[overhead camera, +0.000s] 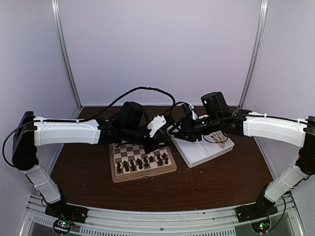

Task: Set up the chess pieces on the board
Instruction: Place the chess piece on the chessboard.

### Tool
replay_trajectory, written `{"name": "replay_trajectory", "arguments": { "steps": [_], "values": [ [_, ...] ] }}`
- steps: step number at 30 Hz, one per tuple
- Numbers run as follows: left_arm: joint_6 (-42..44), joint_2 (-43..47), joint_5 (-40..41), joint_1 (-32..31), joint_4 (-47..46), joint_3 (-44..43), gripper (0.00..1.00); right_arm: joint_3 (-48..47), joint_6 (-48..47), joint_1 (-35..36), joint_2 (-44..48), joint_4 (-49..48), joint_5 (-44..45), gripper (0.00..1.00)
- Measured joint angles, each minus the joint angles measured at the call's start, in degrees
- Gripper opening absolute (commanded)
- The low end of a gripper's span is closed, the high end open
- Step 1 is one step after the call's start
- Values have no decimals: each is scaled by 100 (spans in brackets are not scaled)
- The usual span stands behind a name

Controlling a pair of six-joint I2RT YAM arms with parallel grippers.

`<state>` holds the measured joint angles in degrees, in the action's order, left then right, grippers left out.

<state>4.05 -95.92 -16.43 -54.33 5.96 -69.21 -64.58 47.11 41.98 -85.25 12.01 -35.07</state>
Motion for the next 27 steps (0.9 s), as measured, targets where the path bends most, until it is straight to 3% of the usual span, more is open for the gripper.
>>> {"name": "replay_trajectory", "arguments": {
  "steps": [8, 12, 19, 22, 27],
  "values": [
    [59, 0, 37, 0, 7, 0, 7, -7, 101, 105, -234, -22, -144, 37],
    [61, 0, 52, 0, 52, 0, 7, -7, 142, 140, -284, -31, -210, 22],
    [81, 0, 74, 0, 122, -2, 8, -55, 114, 127, -286, 85, -195, 9],
    [87, 2, 103, 2, 179, -2, 12, -55, 116, 111, -291, 164, -173, 5],
    [79, 4, 153, -7, 179, 0, 28, -55, 68, 118, -291, 188, -168, 1]
  ]
}}
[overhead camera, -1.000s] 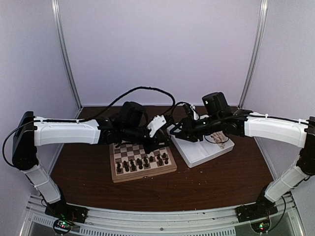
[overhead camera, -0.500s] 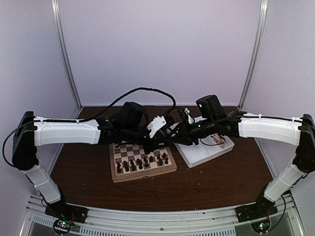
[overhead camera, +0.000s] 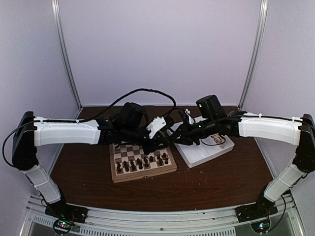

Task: Set up the chess pieces on the board
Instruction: Place the chess piece on the chessboard.

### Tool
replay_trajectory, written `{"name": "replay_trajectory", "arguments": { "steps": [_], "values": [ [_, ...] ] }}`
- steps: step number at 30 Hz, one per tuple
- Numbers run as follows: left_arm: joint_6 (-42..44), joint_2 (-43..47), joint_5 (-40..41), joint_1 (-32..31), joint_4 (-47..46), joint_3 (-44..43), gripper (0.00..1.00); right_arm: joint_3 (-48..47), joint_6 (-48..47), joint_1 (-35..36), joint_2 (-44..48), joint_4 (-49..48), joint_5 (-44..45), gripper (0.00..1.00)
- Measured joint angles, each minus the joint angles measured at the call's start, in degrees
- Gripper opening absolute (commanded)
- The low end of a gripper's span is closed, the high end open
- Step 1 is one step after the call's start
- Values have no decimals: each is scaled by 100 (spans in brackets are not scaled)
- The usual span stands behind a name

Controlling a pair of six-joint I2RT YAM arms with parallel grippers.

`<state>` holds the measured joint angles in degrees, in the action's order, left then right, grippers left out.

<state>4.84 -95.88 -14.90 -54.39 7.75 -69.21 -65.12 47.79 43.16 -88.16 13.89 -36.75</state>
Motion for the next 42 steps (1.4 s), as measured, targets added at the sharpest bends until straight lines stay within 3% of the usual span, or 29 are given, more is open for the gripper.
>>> {"name": "replay_trajectory", "arguments": {
  "steps": [6, 11, 18, 22, 28, 42],
  "values": [
    [-179, 254, 120, -4, -203, 251, 53, -11, -184, 22, 0, 138, 85, 0],
    [-485, 861, 393, -4, -177, 568, 64, -63, -533, 24, 2, 498, 385, 0],
    [-1123, 2302, 1270, 72, 153, 1362, 65, -127, -1043, 127, 28, 953, 1036, 0],
    [-1694, 3012, 1766, 525, 557, 1718, 66, -190, -1248, 387, 31, 1134, 1386, 0],
    [-2365, 3912, 2455, 1054, 1165, 2299, 70, -1145, -1672, 953, -389, 1652, 2059, 0],
    [-2651, 4572, 3648, 1054, 1825, 2546, 76, -2474, -2356, 1801, -1803, 2555, 3067, 0]
  ]
}}
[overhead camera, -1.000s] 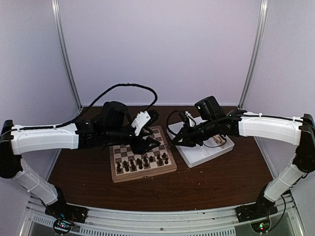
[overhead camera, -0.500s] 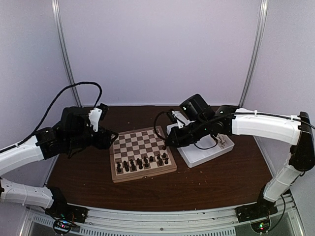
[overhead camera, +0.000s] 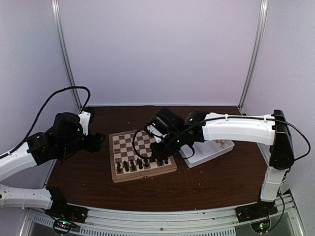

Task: Set up the chess pieces on the board
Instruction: Place the chess piece on the chessboard.

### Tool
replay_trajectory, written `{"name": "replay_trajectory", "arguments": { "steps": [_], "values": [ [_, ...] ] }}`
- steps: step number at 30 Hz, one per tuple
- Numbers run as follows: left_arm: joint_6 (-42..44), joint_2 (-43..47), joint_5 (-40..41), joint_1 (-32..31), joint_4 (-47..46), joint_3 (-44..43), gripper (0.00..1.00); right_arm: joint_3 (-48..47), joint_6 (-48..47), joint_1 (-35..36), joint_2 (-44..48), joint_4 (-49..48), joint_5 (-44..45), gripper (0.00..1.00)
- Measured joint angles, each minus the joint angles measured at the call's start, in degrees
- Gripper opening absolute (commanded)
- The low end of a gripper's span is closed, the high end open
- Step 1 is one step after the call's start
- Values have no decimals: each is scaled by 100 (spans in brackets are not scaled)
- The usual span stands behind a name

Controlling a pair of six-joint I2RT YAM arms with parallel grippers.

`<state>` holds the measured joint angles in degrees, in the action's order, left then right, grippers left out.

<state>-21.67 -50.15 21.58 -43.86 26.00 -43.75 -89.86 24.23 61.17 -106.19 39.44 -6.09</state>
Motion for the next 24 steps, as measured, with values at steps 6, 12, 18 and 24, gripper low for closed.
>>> {"name": "replay_trajectory", "arguments": {
  "steps": [6, 12, 18, 24],
  "values": [
    [2, 289, 271, 0, 111, 96, 77, -184, -11, 81, -369, 120, 271, 0],
    [28, 398, 413, 0, 109, 160, 89, -289, -55, 90, -605, 160, 522, 0],
    [39, 398, 555, 0, 116, 179, 98, -302, -96, 92, -748, 149, 643, 0],
    [39, 396, 667, 0, 118, 179, 97, -352, -103, 92, -881, 96, 643, 0]
  ]
}}
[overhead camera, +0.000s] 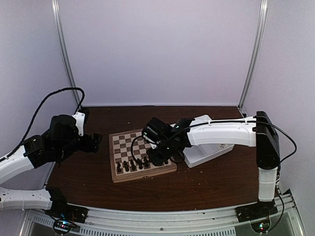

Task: Set up the chess pieces on the board
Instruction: Place the chess piece on the chessboard.

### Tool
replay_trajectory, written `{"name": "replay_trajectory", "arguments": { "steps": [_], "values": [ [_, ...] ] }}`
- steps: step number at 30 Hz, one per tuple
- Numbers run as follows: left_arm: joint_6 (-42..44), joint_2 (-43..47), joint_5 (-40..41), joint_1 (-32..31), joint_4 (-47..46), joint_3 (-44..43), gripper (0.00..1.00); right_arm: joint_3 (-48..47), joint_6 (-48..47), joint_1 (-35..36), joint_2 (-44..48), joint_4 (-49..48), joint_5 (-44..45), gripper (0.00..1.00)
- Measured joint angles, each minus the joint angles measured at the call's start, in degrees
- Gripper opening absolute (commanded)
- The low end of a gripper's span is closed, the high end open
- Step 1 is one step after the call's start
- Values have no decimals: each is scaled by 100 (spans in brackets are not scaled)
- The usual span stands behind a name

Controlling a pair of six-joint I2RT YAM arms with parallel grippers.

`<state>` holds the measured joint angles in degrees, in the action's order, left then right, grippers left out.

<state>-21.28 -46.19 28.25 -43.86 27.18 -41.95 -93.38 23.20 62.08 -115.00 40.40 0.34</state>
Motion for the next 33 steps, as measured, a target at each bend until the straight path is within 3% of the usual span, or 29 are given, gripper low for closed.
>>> {"name": "replay_trajectory", "arguments": {
  "steps": [22, 33],
  "values": [
    [7, 31, 223, 0, 90, 2, 98, 0, -52, 0, -297, -295, 129, 0],
    [9, 31, 247, 0, 90, 2, 98, 0, -68, 9, -404, -345, 168, 8]
  ]
}}
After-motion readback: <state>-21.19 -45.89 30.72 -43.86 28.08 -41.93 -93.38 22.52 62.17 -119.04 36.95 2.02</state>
